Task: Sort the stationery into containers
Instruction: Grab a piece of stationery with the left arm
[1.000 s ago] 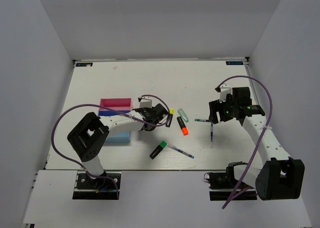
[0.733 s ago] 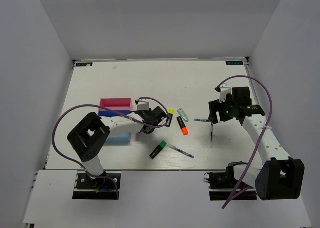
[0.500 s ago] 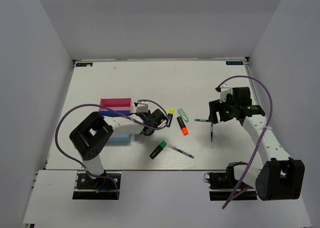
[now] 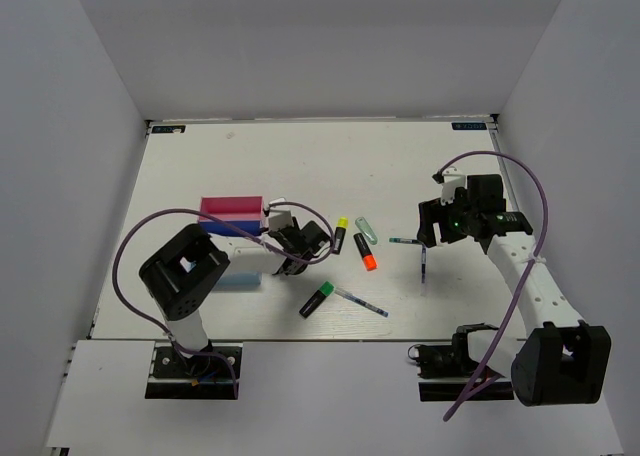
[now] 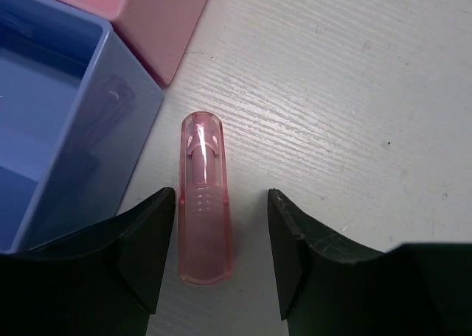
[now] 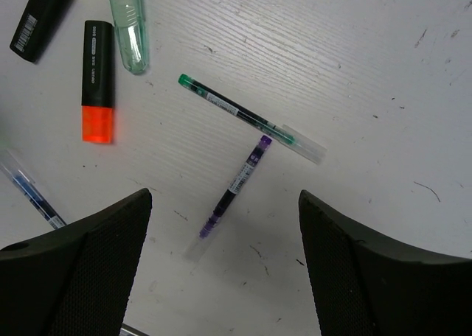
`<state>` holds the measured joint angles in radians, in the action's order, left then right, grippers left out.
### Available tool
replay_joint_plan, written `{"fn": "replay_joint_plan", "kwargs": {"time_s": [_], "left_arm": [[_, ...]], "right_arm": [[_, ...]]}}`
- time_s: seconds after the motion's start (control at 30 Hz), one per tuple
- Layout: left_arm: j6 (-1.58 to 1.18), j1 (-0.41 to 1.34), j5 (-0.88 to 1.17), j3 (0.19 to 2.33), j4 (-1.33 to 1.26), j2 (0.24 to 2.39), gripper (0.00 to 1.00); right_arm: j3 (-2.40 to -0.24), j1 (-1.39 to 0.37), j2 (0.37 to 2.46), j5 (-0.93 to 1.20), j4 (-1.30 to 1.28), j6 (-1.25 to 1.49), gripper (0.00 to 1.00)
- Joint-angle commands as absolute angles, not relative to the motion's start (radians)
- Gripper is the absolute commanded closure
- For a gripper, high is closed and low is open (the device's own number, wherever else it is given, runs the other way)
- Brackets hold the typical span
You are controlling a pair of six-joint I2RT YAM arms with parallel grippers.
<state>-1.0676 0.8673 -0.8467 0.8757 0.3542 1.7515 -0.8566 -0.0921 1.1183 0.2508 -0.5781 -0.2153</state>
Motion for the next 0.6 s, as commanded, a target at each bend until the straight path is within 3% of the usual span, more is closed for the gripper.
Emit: {"fn": "replay_joint_plan", "kwargs": {"time_s": [0.0, 0.2, 0.37, 0.57], "left_arm": [[-1.097, 0.867, -0.709, 0.805, 0.344, 1.796, 0.38], [-1.074, 0.896, -0.701, 0.847, 0.347, 1.828, 0.45], [-1.078, 0.897, -0.678, 0.851, 0.354, 1.848, 0.71], [-1.023, 0.897, -0.643, 0.871, 0.347, 1.819, 0.93]], "right_arm": [[-0.902, -0.086, 1.094, 0.267, -0.577, -0.206, 0.17], [-0.902, -0.087, 1.091, 0.268, -0.578, -0.204, 0.17], [-0.9, -0.081, 1.083, 0.268, -0.577, -0.204, 0.17], [-0.9, -0.081, 1.081, 0.273, -0.578, -0.202, 0.17]]}}
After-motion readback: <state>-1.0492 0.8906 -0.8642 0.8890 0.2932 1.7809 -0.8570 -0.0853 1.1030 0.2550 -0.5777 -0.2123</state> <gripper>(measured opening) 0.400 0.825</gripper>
